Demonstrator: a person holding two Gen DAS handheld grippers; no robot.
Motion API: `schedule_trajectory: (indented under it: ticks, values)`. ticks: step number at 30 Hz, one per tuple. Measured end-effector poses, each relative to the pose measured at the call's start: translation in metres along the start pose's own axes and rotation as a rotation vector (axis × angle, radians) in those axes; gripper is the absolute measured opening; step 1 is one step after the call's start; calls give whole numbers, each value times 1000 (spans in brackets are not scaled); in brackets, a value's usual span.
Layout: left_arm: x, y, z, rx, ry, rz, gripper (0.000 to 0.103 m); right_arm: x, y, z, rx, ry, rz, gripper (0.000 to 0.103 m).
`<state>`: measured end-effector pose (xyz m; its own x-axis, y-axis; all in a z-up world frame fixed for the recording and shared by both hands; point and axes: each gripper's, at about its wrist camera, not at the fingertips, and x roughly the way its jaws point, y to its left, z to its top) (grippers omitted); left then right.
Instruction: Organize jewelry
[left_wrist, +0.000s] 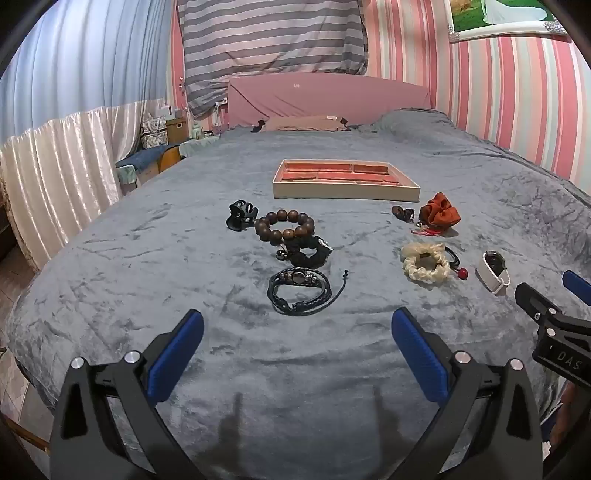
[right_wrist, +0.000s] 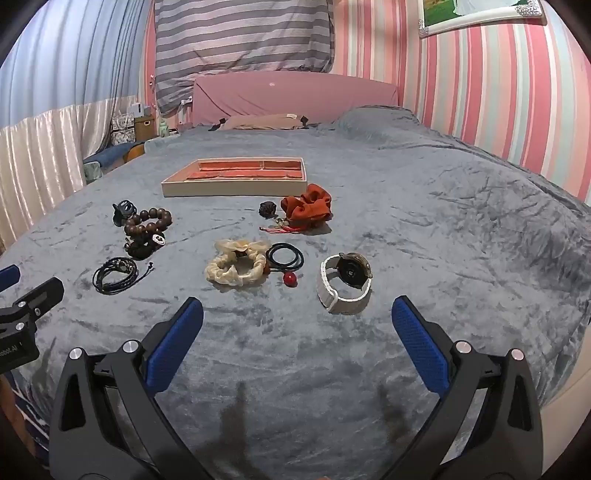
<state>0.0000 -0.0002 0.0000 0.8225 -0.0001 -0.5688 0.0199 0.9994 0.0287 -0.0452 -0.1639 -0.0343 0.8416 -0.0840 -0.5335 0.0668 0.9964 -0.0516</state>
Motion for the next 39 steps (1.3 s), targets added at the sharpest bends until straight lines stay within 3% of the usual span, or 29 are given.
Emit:
schedule_trajectory:
  ticks: [39]
  values:
    - [4, -1, -3, 4, 12, -2, 99, -2, -4, 1, 7, 3, -17, 99]
